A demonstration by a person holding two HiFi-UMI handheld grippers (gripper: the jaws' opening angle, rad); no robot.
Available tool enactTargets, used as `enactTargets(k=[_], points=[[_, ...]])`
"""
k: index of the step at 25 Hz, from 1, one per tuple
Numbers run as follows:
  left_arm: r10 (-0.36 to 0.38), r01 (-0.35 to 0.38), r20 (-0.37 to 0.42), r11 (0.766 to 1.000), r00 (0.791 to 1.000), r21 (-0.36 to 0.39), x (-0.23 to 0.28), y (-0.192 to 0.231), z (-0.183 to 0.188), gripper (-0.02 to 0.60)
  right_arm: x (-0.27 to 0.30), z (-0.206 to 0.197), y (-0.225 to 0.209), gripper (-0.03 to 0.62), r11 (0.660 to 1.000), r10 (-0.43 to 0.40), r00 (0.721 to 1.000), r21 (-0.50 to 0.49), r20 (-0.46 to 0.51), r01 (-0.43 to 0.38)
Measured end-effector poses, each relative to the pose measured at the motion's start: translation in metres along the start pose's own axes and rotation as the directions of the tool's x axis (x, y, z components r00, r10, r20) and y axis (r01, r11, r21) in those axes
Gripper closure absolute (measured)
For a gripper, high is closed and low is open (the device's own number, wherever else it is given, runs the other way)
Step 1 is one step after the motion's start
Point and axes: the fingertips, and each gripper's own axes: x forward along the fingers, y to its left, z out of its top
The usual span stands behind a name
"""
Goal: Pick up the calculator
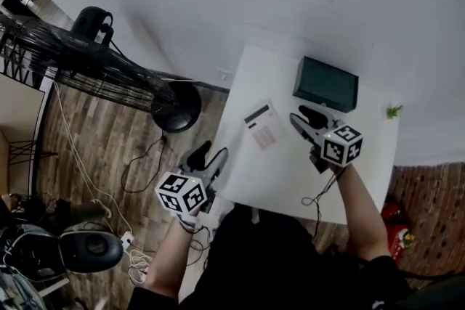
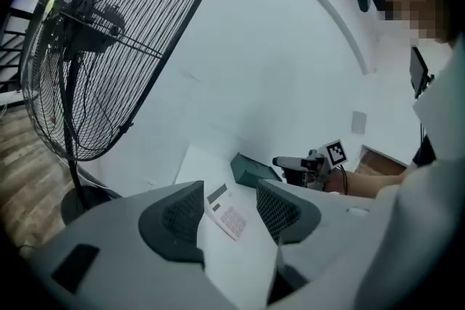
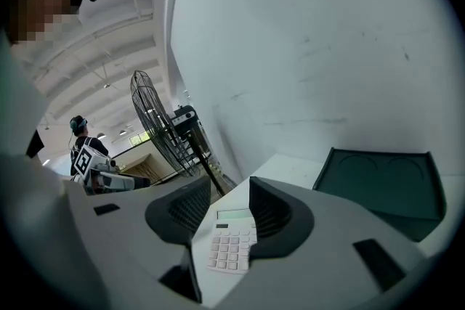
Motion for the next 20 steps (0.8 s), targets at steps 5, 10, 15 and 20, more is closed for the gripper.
enactTargets(k=[5, 10, 15, 20], points=[[0.014, -0.015, -0.031, 1.0, 0.999, -0.011, 0.013, 0.002, -0.012, 0.36, 0.043, -0.025, -0.019, 0.407, 0.997, 0.081, 0.992, 0.017, -0.094, -0.08], [0.043, -0.045, -0.057, 0.999, 0.997, -0.026, 0.021, 0.005, -0.025, 0.36, 0.082, -0.053, -0.042, 0.385, 0.985, 0.17, 0.967, 0.067, -0.191, -0.16], [0.059, -0.063, -0.073, 0.997, 0.996, -0.047, 0.03, 0.017, -0.03, 0.36, 0.12, -0.085, -0.058, 0.351, 0.973, 0.23, 0.921, 0.084, -0.315, -0.214], [0.064, -0.071, -0.092, 0.995, 0.994, -0.071, 0.031, 0.021, -0.039, 0.36, 0.147, -0.108, -0.057, 0.332, 0.961, 0.277, 0.88, 0.1, -0.386, -0.258]])
